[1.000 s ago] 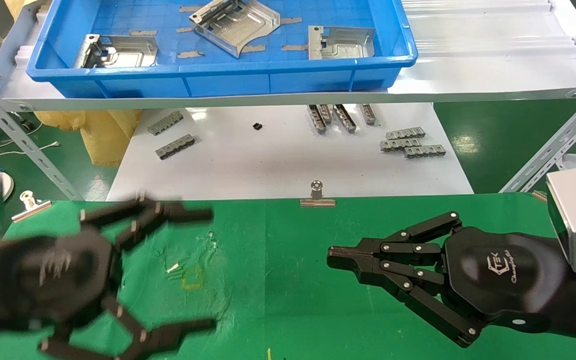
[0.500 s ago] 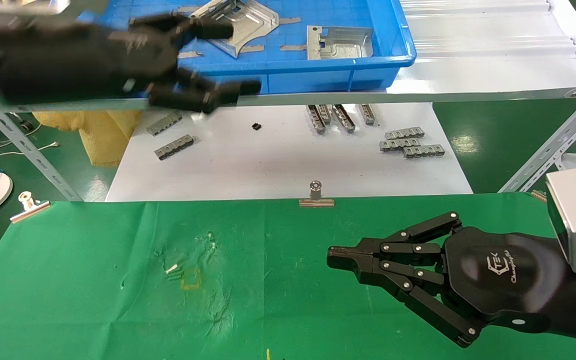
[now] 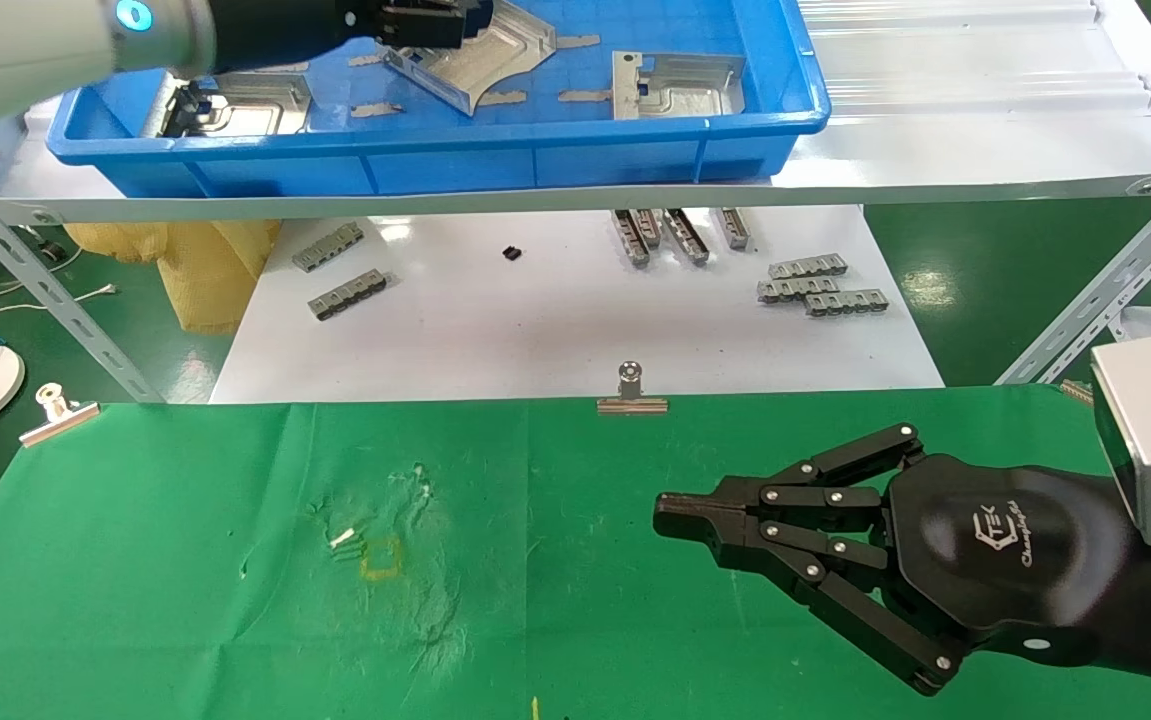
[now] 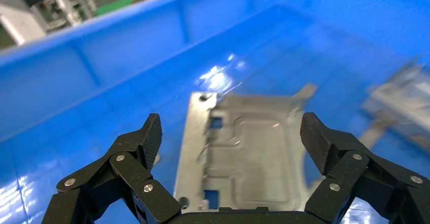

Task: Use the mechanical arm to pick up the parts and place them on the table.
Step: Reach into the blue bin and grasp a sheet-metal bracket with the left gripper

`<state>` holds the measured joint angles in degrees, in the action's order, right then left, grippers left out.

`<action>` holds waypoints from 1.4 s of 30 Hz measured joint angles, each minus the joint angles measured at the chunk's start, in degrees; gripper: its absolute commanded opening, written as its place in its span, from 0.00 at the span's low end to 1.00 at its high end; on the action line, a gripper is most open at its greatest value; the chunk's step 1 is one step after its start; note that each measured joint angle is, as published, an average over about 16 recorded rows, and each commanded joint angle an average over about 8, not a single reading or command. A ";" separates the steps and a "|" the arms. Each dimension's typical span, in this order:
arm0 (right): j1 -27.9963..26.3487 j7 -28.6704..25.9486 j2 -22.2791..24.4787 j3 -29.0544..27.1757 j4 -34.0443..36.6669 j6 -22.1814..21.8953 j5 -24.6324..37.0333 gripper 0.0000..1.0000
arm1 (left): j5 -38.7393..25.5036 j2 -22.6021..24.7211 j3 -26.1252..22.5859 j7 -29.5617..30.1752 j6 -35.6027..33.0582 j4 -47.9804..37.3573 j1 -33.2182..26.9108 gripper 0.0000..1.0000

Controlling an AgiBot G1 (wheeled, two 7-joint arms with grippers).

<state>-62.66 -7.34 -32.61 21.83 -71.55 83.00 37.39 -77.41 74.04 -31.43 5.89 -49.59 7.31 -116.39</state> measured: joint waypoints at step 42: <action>0.00 0.00 0.00 0.01 0.00 0.00 -0.01 1.00 | -1.21 3.51 -2.75 3.78 10.72 -2.48 0.82 0.00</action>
<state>-62.67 -7.33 -32.61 21.84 -71.55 82.99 37.39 -78.62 77.55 -34.18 9.67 -38.87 4.84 -115.57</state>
